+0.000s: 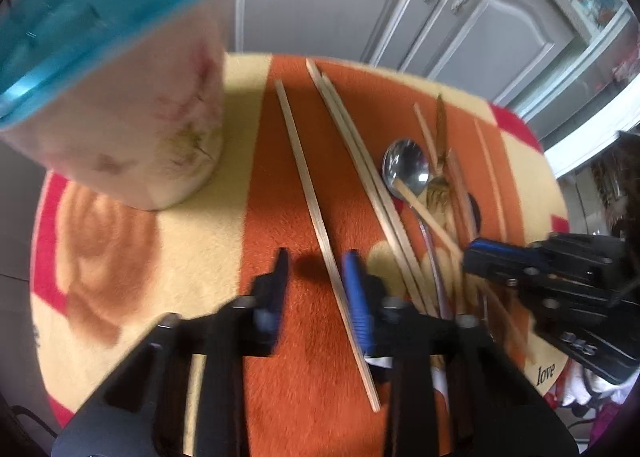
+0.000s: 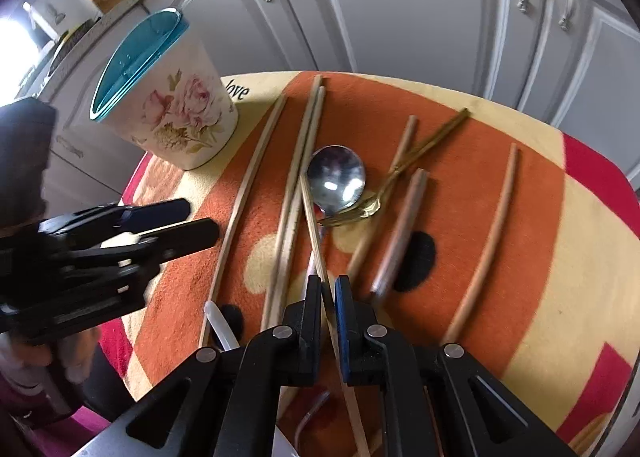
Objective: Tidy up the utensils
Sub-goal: 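Lower the right tool onto a wooden chopstick and close while the left tool grasps another chopstick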
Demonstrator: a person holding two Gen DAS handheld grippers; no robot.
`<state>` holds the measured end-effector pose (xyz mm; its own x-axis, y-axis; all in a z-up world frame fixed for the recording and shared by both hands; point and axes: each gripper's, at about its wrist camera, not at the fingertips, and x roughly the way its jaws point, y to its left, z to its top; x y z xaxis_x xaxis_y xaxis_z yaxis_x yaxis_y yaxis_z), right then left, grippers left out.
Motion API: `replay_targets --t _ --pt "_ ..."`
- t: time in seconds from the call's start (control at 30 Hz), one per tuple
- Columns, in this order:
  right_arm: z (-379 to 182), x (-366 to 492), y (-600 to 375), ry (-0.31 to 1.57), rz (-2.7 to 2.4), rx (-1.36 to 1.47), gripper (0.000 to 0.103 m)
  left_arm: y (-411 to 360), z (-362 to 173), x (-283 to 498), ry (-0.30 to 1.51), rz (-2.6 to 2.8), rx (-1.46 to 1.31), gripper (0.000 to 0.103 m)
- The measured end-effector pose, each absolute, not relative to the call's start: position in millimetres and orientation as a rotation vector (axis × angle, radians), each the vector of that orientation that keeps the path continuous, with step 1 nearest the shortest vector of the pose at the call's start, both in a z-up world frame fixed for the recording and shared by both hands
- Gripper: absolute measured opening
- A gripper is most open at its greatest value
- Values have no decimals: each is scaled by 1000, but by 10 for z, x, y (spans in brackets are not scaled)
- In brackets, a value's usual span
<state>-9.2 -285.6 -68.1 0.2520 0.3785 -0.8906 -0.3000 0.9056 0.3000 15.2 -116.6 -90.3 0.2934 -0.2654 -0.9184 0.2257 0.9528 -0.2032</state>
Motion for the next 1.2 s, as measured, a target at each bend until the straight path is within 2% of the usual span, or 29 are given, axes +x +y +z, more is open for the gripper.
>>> replay_targets --t 0.03,0.17,0.3,0.37,0.43,0.47,0.6,0.63,0.7,0.73,0.8,0.97,1.03,1.07,1.2 --pt "-673 -97 -2880 1232 461 79 6 -1157 -927 162 1232 -335 -49 16" --pt "-562 -172 -2955 1221 464 104 6 -1105 -886 112 1201 -353 -41 3" --pt "-519 -221 -2862 1187 446 42 7 -967 -796 -43 1189 -368 3 1" --pt "-524 -205 -2823 1164 432 26 12 -867 -763 -170 1195 -384 22 1" --pt "-590 -157 -2752 1165 427 14 26 -786 -737 -295 1198 -400 39 1" --pt "-590 -153 -2742 1166 439 10 26 -753 -742 -358 1203 -401 48 1" --pt "-735 -45 -2606 1214 450 -47 24 -642 -703 -398 1201 -367 1 1" --pt "-733 -29 -2609 1202 441 -51 16 -663 -677 -372 1187 -363 -16 1" --pt "-723 -11 -2640 1215 448 -44 8 -703 -621 -321 1163 -373 -58 4" --pt "-710 -22 -2658 1223 455 -39 7 -762 -614 -269 1155 -381 -68 6" --pt "-656 -95 -2703 1216 459 -51 6 -903 -656 -160 1141 -360 -51 22" --pt "-561 -312 -2921 1220 452 -7 5 -1150 -885 50 1181 -314 11 22" --pt "-537 -377 -2988 1220 451 22 6 -1190 -945 35 1176 -304 60 16" --pt "-523 -412 -3023 1219 454 37 6 -1193 -948 20 1160 -307 74 8" --pt "-475 -528 -3122 1215 439 51 5 -1042 -932 -45 1194 -360 47 4"
